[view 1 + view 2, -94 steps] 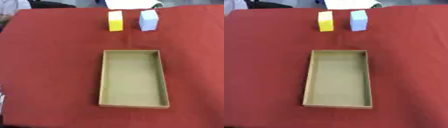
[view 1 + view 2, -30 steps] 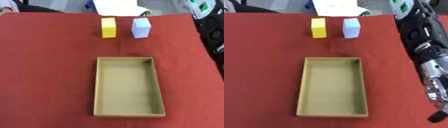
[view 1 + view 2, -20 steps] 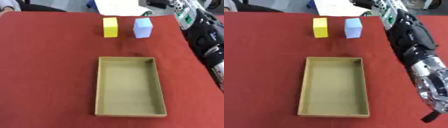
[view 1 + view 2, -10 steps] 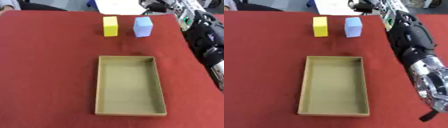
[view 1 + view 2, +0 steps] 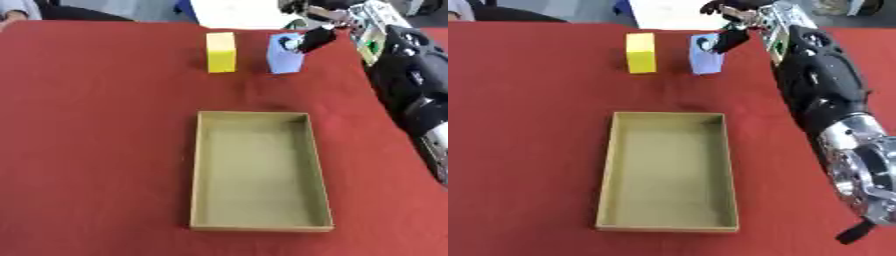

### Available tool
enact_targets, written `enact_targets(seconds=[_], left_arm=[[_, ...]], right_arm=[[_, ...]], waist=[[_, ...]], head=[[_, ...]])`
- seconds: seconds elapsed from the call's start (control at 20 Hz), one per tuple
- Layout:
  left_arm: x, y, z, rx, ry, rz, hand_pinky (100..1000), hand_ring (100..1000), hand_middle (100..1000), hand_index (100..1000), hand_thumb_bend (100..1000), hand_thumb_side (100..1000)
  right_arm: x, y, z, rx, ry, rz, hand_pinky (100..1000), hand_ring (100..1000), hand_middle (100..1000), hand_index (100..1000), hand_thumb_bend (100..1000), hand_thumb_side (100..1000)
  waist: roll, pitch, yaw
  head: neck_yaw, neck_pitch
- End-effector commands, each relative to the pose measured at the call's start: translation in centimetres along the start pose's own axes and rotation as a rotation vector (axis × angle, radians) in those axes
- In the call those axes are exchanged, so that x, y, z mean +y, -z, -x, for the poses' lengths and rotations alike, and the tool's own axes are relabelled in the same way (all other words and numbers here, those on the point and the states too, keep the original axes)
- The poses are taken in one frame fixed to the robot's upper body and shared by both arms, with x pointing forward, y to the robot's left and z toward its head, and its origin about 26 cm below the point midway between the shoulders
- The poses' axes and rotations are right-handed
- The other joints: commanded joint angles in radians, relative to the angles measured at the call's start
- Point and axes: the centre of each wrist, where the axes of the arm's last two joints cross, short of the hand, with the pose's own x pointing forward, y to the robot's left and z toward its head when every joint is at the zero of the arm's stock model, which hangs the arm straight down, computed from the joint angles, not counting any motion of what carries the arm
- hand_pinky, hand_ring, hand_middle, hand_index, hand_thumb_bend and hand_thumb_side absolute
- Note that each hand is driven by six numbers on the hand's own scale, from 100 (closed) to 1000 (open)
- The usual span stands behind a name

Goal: Pick up objects on the table and place them in the box.

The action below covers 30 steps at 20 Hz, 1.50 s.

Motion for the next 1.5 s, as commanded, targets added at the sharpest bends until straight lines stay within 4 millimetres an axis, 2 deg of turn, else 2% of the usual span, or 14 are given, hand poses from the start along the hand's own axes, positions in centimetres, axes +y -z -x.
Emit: enact_targets(seconds=[0.05, 0.55, 0.7, 0.75, 0.9, 1.2, 1.5], left_arm=[[0.2, 0.5, -0.4, -0.026, 0.003, 0.011, 818, 690, 653, 794, 245, 738], [0.2, 0.5, -0.4, -0.024, -0.001, 0.013, 818, 690, 654, 794, 238, 740], [0.2, 0.4, -0.4, -0.02, 0.0, 0.013, 818, 690, 654, 794, 234, 743], [0.2, 0.4, -0.4, -0.019, 0.001, 0.013, 818, 690, 654, 794, 236, 744], [0.2, 0.4, -0.4, -0.018, 0.003, 0.012, 818, 690, 655, 794, 235, 745], [0.3, 0.4, -0.4, -0.018, 0.01, 0.014, 819, 691, 656, 794, 235, 745], [0.4, 0.5, -0.4, -0.02, 0.016, 0.017, 819, 691, 657, 794, 234, 744]], right_arm=[[-2.0, -0.5, 0.1, 0.02, -0.046, -0.02, 893, 932, 896, 1000, 282, 406], [-3.8, -1.1, 0.0, 0.089, -0.106, -0.074, 900, 934, 916, 1000, 350, 321], [-4.0, -1.2, -0.1, 0.091, -0.106, -0.062, 896, 931, 912, 1000, 325, 348], [-4.2, -1.2, -0.1, 0.085, -0.099, -0.046, 891, 927, 907, 1000, 287, 383], [-5.2, -1.5, -0.3, 0.065, -0.067, 0.016, 882, 920, 897, 1000, 228, 410], [-6.9, -2.2, -0.2, 0.051, -0.028, 0.047, 884, 922, 899, 1000, 225, 420], [-7.2, -2.4, 0.0, 0.052, -0.047, 0.025, 887, 924, 901, 1000, 238, 416]], waist=[[0.004, -0.017, 0.001], [0.001, -0.013, 0.004], [0.001, -0.01, 0.004], [0.001, -0.009, 0.004], [0.001, -0.008, 0.004], [-0.002, -0.011, -0.002], [-0.003, -0.015, -0.008]], head=[[0.003, 0.01], [0.005, 0.005], [0.008, 0.008], [0.008, 0.01], [0.008, 0.011], [0.011, 0.012], [0.014, 0.013]])
